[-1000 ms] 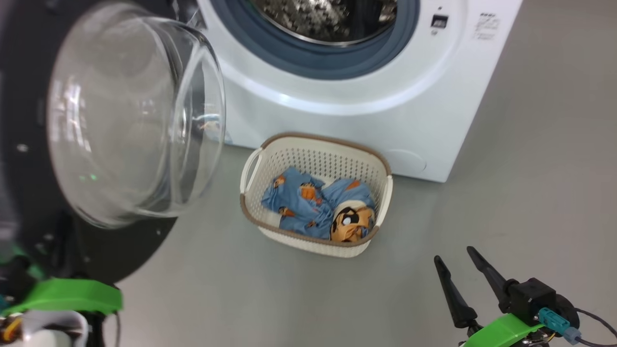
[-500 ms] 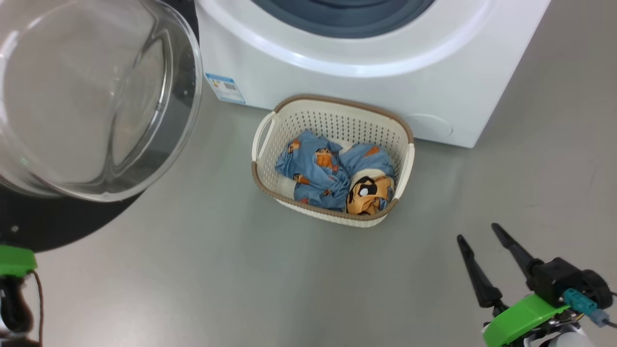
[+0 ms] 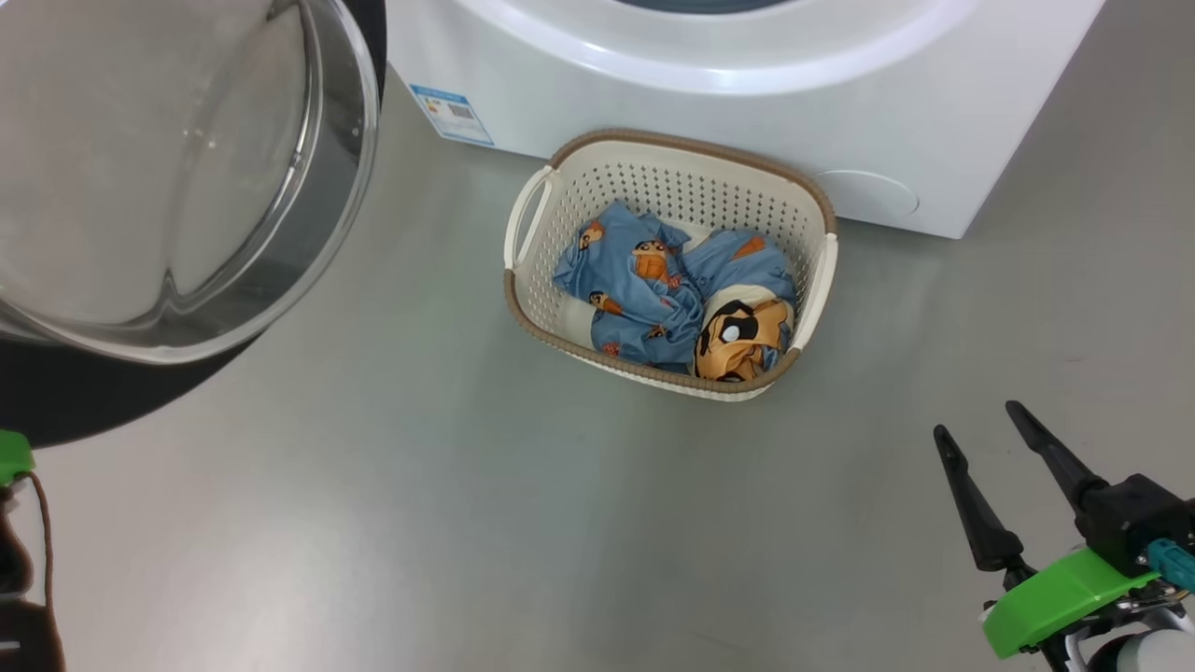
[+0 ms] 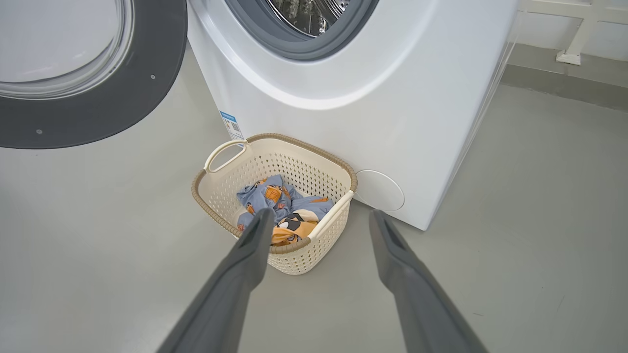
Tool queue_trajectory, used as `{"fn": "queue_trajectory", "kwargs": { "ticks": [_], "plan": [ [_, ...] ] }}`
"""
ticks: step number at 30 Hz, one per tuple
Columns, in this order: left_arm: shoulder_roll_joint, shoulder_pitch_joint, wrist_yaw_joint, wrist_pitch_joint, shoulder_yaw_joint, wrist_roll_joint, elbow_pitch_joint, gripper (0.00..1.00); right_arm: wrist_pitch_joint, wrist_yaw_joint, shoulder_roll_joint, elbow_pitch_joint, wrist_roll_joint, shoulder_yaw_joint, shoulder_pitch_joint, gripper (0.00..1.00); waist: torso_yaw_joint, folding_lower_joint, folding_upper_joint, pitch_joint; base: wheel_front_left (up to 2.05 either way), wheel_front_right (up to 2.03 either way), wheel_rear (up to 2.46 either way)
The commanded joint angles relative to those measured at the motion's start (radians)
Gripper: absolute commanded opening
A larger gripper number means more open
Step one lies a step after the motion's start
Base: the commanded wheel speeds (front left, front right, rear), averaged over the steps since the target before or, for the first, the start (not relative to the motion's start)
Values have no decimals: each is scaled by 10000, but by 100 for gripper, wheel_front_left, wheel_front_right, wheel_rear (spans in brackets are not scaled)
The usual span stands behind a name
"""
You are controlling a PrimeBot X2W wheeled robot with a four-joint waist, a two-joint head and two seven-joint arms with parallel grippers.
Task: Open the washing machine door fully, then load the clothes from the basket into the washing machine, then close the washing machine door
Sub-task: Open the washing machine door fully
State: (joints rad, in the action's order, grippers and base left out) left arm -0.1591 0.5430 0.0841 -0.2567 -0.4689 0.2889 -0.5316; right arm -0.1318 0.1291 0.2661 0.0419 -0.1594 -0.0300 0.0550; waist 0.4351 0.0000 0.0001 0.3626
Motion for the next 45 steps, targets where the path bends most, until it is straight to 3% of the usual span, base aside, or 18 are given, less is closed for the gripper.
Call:
{"fn": "queue_trajectory", "kwargs": {
  "ticks": [1, 11, 22, 38, 45],
  "plan": [
    [-636, 257, 22, -51, -405, -128, 129, 0, 62, 16, 137, -384, 67, -155, -196, 100, 123, 0, -1, 183, 0, 0, 0],
    [-614, 425, 268, -51, -776, -566, -236, 0, 160, 16, 111, -587, 45, -178, -230, 100, 120, 0, -1, 87, 0, 0, 0],
    [-604, -76, 449, -51, -172, -1019, -56, 0, -429, 16, -381, 219, -80, -385, 92, 100, -206, 0, -1, -773, 0, 0, 0],
    [-128, -1503, 464, -51, 2327, -1111, 1132, 0, -1159, 16, -1084, 1303, -118, -332, 506, 100, -1339, 0, -1, -2155, 0, 0, 0],
    [51, -2479, 465, -51, 3270, -1024, 1708, 0, -1278, 16, -1390, 1631, -131, -274, 502, 100, -2168, 0, -1, -2863, 0, 0, 0]
  ]
}}
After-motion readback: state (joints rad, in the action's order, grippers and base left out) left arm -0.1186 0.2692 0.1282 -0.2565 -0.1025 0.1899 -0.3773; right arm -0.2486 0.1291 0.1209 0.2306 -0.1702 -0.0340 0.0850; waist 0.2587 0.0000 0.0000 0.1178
